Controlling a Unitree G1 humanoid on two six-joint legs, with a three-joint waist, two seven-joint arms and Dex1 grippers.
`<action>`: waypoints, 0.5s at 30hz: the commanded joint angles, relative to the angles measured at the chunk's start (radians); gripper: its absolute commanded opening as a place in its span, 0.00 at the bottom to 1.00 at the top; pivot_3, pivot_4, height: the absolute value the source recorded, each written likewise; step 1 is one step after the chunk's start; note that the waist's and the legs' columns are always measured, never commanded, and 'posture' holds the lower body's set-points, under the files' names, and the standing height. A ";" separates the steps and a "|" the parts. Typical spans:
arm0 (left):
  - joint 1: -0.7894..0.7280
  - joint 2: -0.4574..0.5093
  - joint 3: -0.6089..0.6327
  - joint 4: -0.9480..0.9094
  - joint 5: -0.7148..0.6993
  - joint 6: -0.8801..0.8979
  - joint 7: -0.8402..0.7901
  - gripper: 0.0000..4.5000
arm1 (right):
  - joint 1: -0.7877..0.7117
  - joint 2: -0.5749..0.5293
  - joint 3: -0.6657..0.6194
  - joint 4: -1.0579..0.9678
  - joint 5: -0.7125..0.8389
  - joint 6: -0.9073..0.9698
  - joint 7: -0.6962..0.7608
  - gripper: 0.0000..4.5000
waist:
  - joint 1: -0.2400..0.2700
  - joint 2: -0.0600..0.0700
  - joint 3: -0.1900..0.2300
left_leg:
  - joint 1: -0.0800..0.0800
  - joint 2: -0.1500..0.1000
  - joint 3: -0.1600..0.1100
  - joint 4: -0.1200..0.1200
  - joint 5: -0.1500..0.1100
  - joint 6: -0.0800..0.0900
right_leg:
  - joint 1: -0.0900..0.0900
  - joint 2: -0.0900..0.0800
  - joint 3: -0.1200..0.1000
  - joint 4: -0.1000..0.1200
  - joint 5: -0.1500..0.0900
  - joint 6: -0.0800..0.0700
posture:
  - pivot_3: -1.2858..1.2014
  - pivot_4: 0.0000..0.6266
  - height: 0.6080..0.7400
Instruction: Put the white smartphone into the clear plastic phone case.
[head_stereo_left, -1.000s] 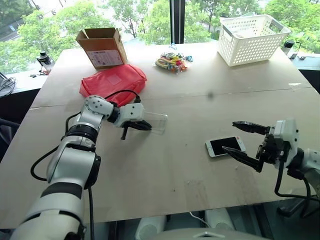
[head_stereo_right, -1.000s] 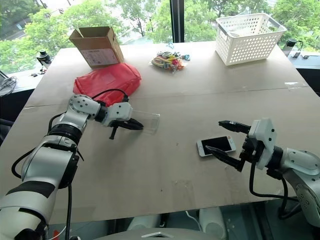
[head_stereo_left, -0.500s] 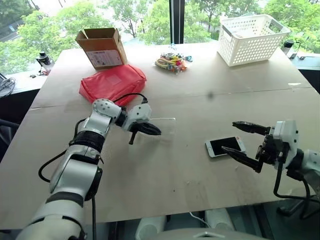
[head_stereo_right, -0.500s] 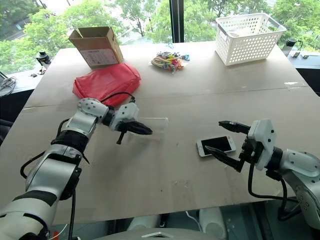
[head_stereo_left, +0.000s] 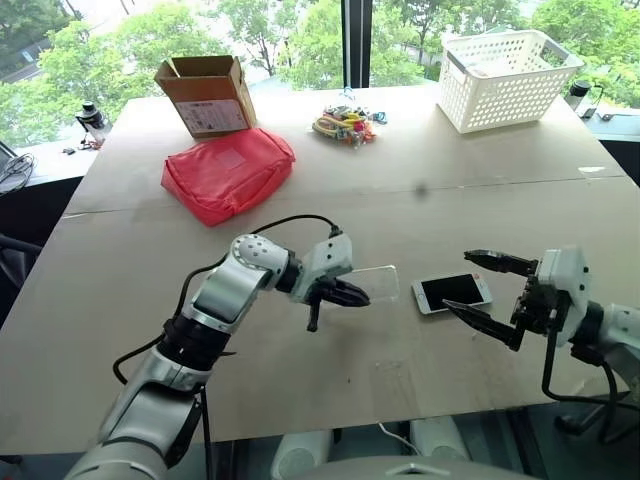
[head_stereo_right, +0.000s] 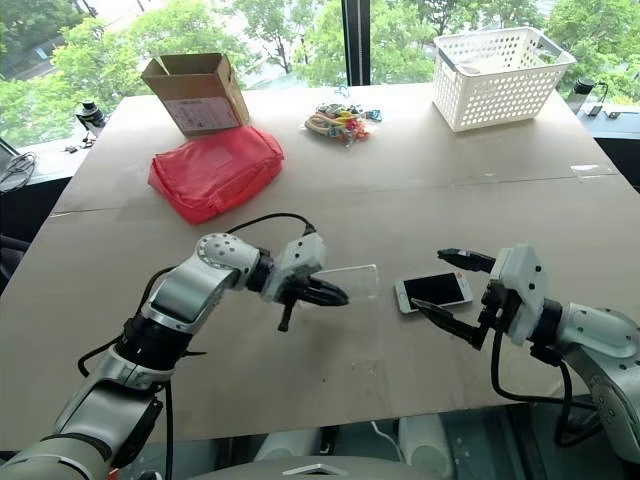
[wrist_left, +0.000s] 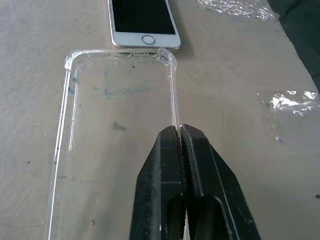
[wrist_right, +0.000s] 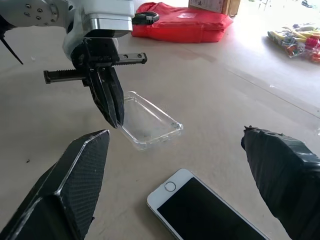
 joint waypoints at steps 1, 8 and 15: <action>-0.001 0.005 -0.018 -0.056 -0.011 0.049 0.032 0.02 | 0.002 -0.016 -0.019 -0.009 -0.016 -0.010 0.001 1.00 | -0.001 0.000 0.000 | 0.000 0.000 0.000 0.000 0.000 0.000 | 0.000 0.000 0.000 0.000 0.000 0.000 | 0.52 0.24 1.00; 0.034 0.000 -0.036 -0.127 -0.053 0.115 0.067 0.02 | 0.031 -0.015 0.001 0.011 -0.132 -0.022 -0.050 1.00 | 0.001 0.000 0.000 | 0.000 0.000 0.000 0.000 0.000 0.000 | 0.000 0.000 0.000 0.000 0.000 0.000 | 0.52 0.24 1.00; 0.024 -0.004 -0.002 -0.149 -0.102 0.146 0.107 0.48 | 0.067 -0.006 0.048 0.012 -0.229 0.008 -0.118 1.00 | 0.001 0.000 0.000 | 0.000 0.000 0.000 0.000 0.000 0.000 | 0.000 0.000 0.000 0.000 0.000 0.000 | 0.52 0.24 1.00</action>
